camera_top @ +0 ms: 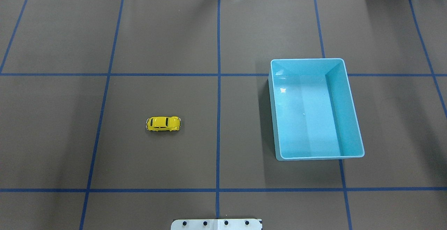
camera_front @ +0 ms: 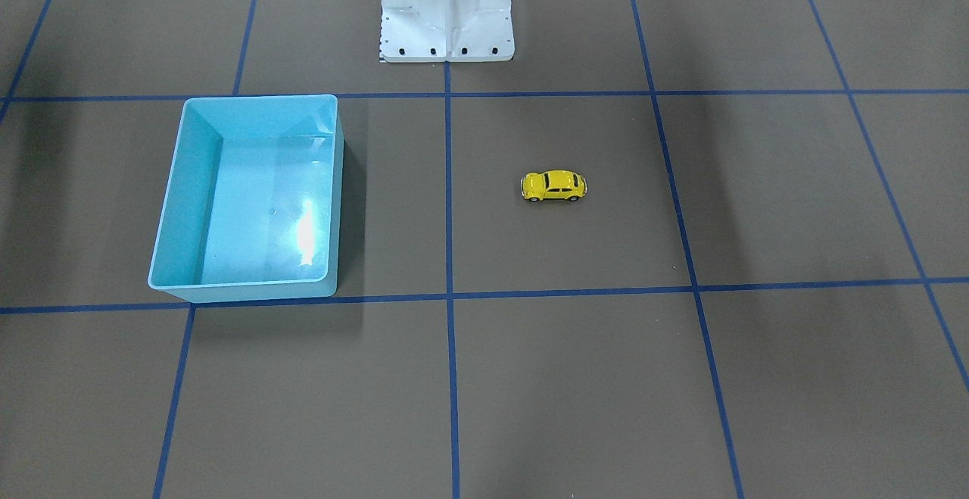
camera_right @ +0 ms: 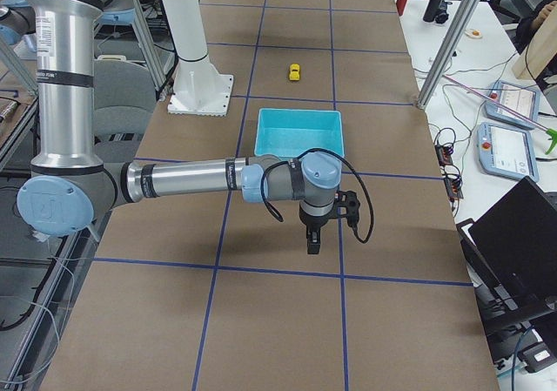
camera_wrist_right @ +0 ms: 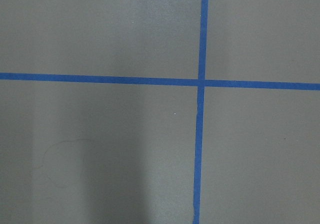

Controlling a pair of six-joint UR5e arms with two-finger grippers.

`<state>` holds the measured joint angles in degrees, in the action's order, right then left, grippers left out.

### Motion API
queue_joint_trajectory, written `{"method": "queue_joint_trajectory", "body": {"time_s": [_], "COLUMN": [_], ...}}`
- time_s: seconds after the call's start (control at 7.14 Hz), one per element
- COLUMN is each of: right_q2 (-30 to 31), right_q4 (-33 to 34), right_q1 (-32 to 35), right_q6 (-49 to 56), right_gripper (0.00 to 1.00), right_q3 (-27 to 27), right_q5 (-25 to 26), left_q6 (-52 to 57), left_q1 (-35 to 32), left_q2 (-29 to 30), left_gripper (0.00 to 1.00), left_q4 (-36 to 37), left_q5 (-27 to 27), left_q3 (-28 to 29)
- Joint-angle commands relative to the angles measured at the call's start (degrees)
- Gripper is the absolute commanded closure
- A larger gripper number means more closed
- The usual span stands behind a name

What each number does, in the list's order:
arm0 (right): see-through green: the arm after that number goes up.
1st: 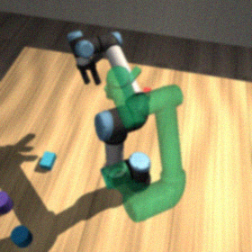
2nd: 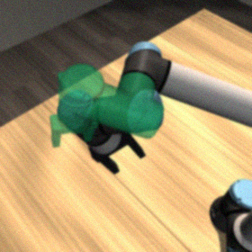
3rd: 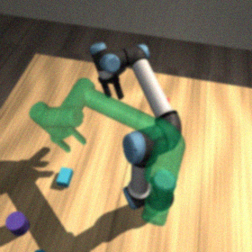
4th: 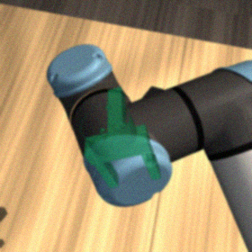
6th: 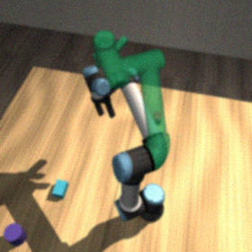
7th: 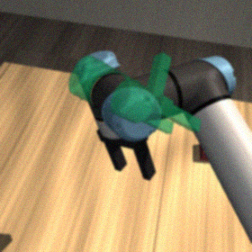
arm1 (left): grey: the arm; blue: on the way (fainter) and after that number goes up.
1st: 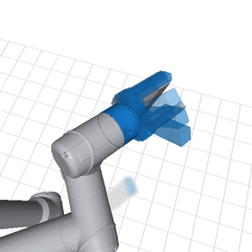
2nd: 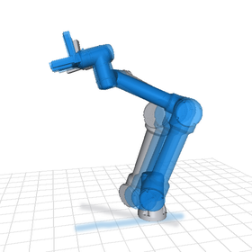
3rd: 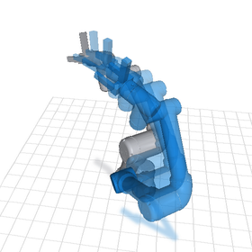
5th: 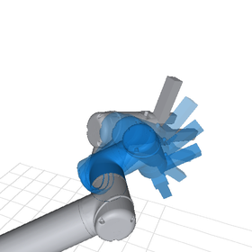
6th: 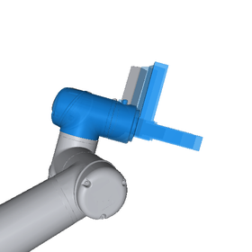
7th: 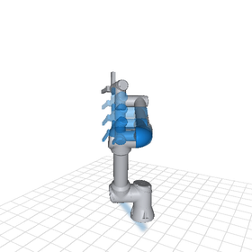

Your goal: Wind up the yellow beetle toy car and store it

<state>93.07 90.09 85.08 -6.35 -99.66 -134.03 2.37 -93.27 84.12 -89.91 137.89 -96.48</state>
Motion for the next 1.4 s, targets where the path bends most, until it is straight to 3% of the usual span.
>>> {"method": "queue_joint_trajectory", "body": {"time_s": [0.0,0.56,1.26], "right_q2": [0.1,0.27,0.1], "right_q4": [0.0,0.0,0.0], "right_q1": [0.0,0.0,-0.08], "right_q6": [0.03,-0.06,-0.06], "right_gripper": [0.0,0.0,0.0], "right_q3": [-0.18,-0.53,0.43], "right_q5": [0.0,0.0,-0.18], "left_q6": [0.0,0.09,0.0], "left_q1": [0.01,1.15,18.86], "left_q2": [-0.18,0.08,2.0], "left_gripper": [0.0,0.0,0.0], "left_q4": [-0.09,-0.09,-0.17], "left_q5": [-0.07,-0.34,0.19], "left_q3": [-0.11,-1.95,-17.92]}}
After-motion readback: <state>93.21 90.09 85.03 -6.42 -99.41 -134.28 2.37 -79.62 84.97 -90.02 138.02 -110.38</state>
